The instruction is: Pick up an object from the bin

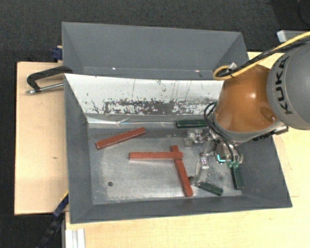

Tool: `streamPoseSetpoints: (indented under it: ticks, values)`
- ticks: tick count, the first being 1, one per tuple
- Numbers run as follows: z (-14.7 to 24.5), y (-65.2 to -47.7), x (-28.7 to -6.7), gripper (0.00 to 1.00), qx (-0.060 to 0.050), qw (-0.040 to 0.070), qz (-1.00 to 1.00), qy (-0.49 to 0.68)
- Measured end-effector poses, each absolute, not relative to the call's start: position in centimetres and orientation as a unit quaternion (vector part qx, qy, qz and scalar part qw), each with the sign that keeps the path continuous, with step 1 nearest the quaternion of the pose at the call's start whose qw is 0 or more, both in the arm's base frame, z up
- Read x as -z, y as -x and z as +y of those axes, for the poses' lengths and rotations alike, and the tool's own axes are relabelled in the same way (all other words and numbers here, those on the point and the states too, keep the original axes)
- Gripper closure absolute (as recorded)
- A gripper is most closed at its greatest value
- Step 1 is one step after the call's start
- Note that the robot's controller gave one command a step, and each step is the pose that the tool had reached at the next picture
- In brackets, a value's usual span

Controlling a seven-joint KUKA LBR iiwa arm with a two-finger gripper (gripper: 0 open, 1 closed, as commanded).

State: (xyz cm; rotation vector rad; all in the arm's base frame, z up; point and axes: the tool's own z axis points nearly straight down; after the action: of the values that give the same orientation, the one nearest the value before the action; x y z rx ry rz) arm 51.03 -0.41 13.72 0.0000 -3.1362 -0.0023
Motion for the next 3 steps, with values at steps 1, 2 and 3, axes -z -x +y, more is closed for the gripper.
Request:
streamPoseSetpoints:
  ticks: [1,2,3]
  values:
    - [-0.4,-51.2,-14.1,0.00,0.001,-0.001,-1.000,0.000]
    - [2.2,-54.0,-12.2,0.00,0.000,-0.004,-0.998,0.059]
    - [4.7,-57.0,-7.1,1.00,0.001,-0.002,-0.994,-0.113]
